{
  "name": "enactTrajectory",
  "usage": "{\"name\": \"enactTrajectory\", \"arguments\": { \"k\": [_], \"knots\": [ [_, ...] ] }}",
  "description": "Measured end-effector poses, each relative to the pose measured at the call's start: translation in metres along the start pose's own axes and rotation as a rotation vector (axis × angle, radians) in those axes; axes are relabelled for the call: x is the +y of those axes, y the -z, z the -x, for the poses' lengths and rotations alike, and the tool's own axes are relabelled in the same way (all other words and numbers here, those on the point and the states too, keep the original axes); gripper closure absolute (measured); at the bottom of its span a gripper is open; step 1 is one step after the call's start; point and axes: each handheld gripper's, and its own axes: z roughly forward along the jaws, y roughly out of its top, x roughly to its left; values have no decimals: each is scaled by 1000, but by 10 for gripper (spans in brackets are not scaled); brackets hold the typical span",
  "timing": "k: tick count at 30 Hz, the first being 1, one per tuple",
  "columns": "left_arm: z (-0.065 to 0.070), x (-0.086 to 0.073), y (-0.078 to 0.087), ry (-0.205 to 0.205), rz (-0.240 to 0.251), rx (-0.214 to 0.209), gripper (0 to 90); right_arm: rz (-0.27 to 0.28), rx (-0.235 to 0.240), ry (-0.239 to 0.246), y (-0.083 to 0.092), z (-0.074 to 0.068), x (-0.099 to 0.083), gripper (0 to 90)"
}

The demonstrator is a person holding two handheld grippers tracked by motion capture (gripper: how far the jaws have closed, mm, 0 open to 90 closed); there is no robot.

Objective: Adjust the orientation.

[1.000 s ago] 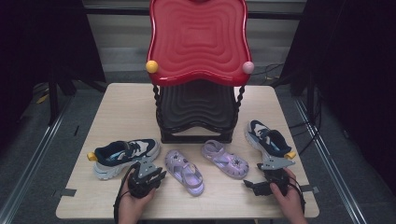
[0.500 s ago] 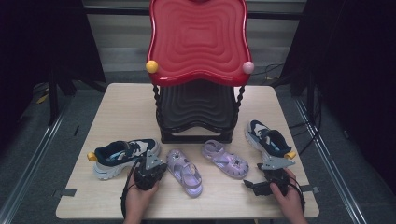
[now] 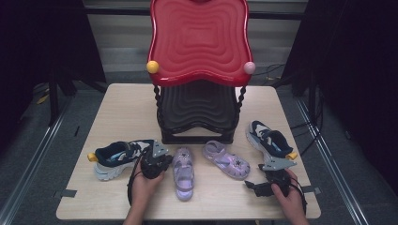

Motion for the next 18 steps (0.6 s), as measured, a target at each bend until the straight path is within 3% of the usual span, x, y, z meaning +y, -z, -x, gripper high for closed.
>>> {"name": "enactTrajectory", "arguments": {
  "k": [4, 6, 10, 18],
  "knots": [
    [-2, 5, -7, -6, 6, -4, 858, 0, 0, 0, 0, 0, 0, 126],
    [-3, 6, -10, 22, 14, -7, 828, 0, 0, 0, 0, 0, 0, 126],
    [-4, 8, -10, 19, 11, 6, 784, 0, 0, 0, 0, 0, 0, 125],
    [-7, 10, 14, 37, 54, 11, 695, 0, 0, 0, 0, 0, 0, 125]
  ]
}}
